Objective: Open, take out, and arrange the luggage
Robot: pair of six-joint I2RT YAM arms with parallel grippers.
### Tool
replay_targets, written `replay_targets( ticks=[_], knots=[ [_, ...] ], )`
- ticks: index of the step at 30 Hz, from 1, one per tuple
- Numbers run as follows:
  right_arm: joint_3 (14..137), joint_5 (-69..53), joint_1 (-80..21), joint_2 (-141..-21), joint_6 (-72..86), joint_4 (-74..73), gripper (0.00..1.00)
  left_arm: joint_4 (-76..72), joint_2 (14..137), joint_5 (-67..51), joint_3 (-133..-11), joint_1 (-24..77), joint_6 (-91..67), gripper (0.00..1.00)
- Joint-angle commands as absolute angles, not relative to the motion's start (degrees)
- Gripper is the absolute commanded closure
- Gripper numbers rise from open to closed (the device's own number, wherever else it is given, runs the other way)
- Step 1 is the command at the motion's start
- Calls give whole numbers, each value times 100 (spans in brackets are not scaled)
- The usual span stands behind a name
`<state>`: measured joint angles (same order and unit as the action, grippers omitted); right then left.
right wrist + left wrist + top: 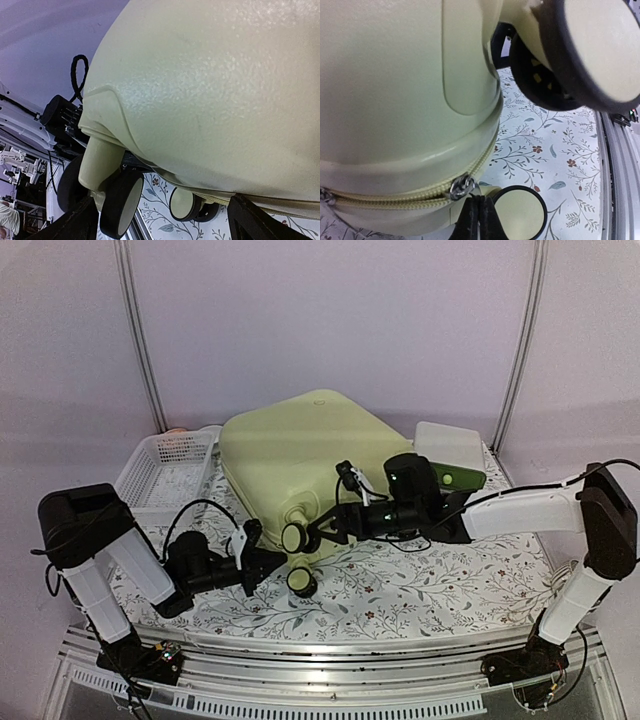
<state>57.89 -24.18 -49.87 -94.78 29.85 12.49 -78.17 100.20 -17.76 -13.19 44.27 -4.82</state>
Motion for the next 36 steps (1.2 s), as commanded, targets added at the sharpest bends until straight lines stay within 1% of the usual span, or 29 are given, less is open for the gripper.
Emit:
replay_targets(
  ticks=[1, 4, 9, 13, 14, 20, 23, 26, 28, 29, 30, 33, 34, 36],
  knots=[
    [6172, -2564, -4976, -9855, 2943, 1798, 9, -8235, 9956, -3503, -1506, 4753, -314, 100],
    [6316, -2637, -4985, -10056, 2969, 1874, 11, -8305, 9911, -3891, -1509, 4779, -308, 100],
    [6383, -2624, -4979, -10152, 3024, 2053, 11, -8128, 9819, -4366, -1616, 4852, -202, 100],
    [6540, -2685, -4987, -10310, 3004, 2055, 12, -7114, 10068, -3801, -2218, 5197, 220, 100],
    [6567, -2706, -4986, -10351, 3018, 2062, 12, -7090, 10170, -3704, -2336, 5279, 265, 100],
    [6462, -2617, -4984, -10285, 3061, 2161, 12, -8219, 10702, -3698, -2448, 5405, -281, 100],
    [6176, -2377, -4988, -10074, 3015, 2260, 14, -8370, 10819, -2956, -2371, 5405, -425, 100],
    [5555, -2200, -4983, -9670, 2999, 2745, 20, -8631, 10707, -2471, -2032, 5405, -437, 100],
    [5080, -2161, -4986, -9347, 2932, 3044, 21, -8631, 10578, -2433, -1902, 5417, -465, 96],
    [4845, -2194, -4986, -9244, 2886, 3235, 23, -8510, 10509, -2441, -1873, 5407, -480, 92],
    [4550, -2256, -4985, -9162, 2839, 3422, 26, -8384, 10439, -2444, -1850, 5413, -502, 84],
    [4118, -2472, -5024, -9116, 2734, 3809, 30, -8105, 10229, -2160, -1738, 5416, -571, 73],
    [4048, -2463, -5052, -9141, 2685, 3868, 31, -8072, 10157, -1934, -1662, 5419, -616, 70],
    [3876, -2383, -5127, -9152, 2611, 4027, 31, -7963, 9970, -1650, -1530, 5422, -631, 69]
  ],
)
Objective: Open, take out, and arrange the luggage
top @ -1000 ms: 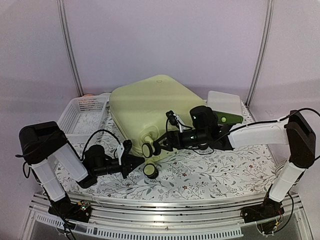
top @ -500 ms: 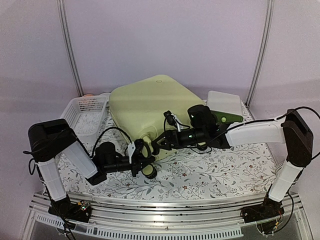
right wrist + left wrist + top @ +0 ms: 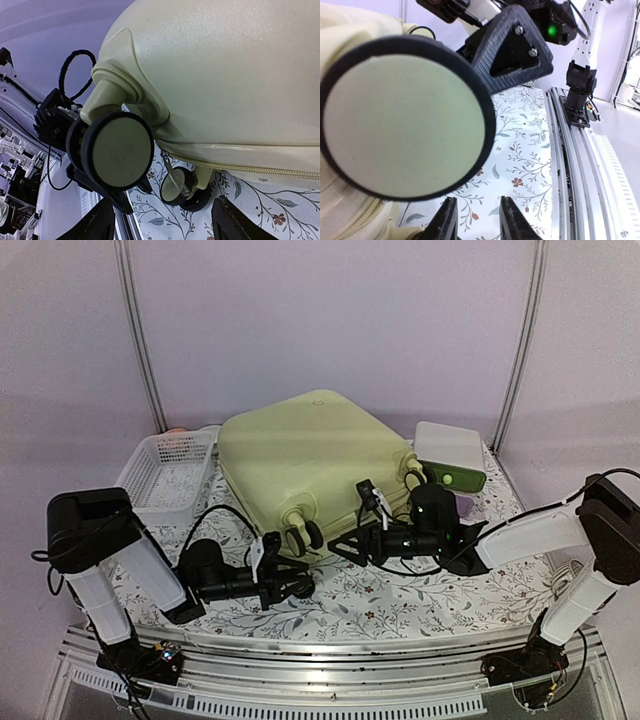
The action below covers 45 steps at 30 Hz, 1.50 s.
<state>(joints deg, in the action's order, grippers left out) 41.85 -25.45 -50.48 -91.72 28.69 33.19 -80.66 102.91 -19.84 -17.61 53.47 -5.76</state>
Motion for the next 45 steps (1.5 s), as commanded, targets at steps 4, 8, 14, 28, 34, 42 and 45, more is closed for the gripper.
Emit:
replay_targets(
  ticks=[4, 8, 14, 28, 34, 42, 45],
  knots=[
    [3405, -2069, -5216, -9149, 2642, 4900, 31, -7525, 9577, -1465, -1393, 5435, -699, 68],
    [3568, -1589, -5317, -9625, 2763, 5109, 34, -7422, 9023, -1082, -1063, 5482, -887, 68],
    [4019, -2119, -5441, -10235, 2475, 5190, 32, -5716, 7795, -680, -1118, 5505, -1025, 68],
    [3909, -1962, -5565, -11474, 2815, 7645, 42, -3669, 5326, 487, -1071, 5502, -1567, 67],
    [3929, -1854, -5599, -11759, 2822, 7886, 42, -2926, 4531, 643, -1284, 5502, -1775, 61],
    [4227, -1819, -5650, -12155, 2867, 8047, 42, -2521, 4500, 725, -1605, 5502, -2093, 58],
    [4363, -1796, -5651, -12269, 2829, 8008, 43, -2282, 4579, 784, -1773, 5501, -2122, 57]
  ],
)
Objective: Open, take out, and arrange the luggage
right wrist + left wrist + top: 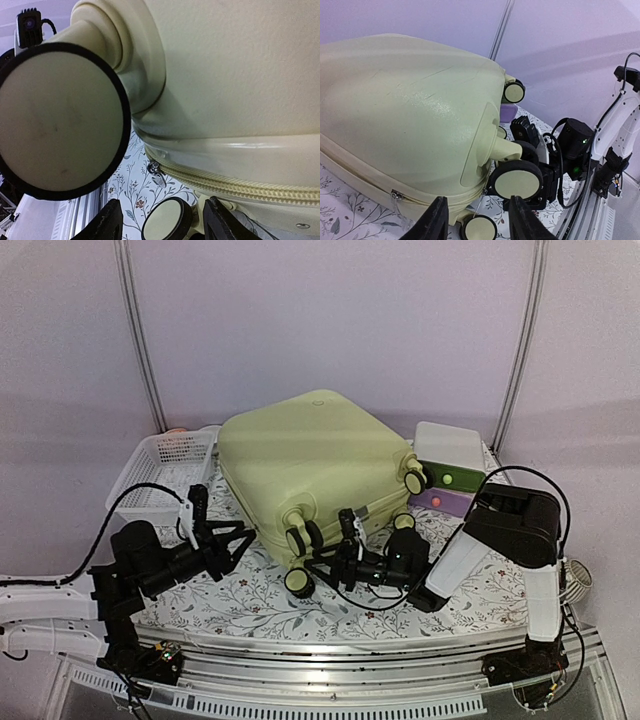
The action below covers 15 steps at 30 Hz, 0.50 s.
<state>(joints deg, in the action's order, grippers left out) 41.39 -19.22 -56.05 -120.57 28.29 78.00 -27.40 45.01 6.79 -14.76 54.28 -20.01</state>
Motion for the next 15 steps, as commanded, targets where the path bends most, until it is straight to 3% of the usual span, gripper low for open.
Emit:
replay_targets(
  ticks=[1, 9, 15],
  knots=[
    [4407, -1793, -5648, -12299, 2810, 7977, 45, -2240, 4605, 778, -1821, 5494, -2114, 57],
    [4710, -1898, -5643, -12392, 2794, 7915, 54, -2142, 4760, 799, -1937, 5498, -2041, 56],
    [4814, -1896, -5647, -12436, 2869, 7930, 68, -2097, 4764, 842, -1948, 5493, -2020, 56]
  ],
)
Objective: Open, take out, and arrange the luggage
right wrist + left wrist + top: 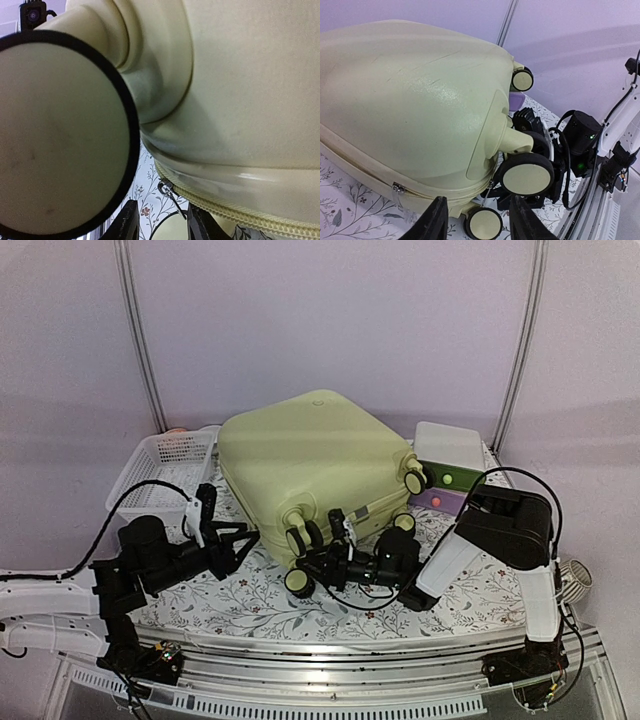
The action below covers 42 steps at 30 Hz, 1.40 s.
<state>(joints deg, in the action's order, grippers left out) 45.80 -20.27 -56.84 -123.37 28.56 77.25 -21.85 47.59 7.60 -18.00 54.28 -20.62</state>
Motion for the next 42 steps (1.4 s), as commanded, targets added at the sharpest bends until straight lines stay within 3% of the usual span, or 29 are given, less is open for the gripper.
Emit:
replay_targets(
  ticks=[1, 4, 12, 18, 25, 30, 42],
  knots=[
    [4820, -1864, -5644, -12428, 2873, 7908, 70, -2089, 4764, 857, -1937, 5493, -2021, 56],
    [4770, -1684, -5645, -12377, 2904, 7845, 74, -2034, 4740, 905, -1929, 5493, -2039, 57],
    [4493, -1220, -5645, -12080, 2943, 7857, 97, -1909, 4618, 1084, -1914, 5496, -2044, 57],
    [4090, -668, -5642, -11458, 2634, 7195, 98, -1809, 4562, 1114, -1949, 5493, -2116, 57],
    [3638, 270, -5398, -10702, 2320, 6094, 98, -403, 5556, 686, -3372, 5541, -2925, 37],
    [3378, 602, -5028, -10242, 2210, 5536, 99, -560, 6319, 690, -3696, 6023, -4023, 24],
    [3208, 1490, -4470, -9566, 1453, 4397, 98, -126, 7124, 1717, -4152, 6645, -6299, 11]
  ],
)
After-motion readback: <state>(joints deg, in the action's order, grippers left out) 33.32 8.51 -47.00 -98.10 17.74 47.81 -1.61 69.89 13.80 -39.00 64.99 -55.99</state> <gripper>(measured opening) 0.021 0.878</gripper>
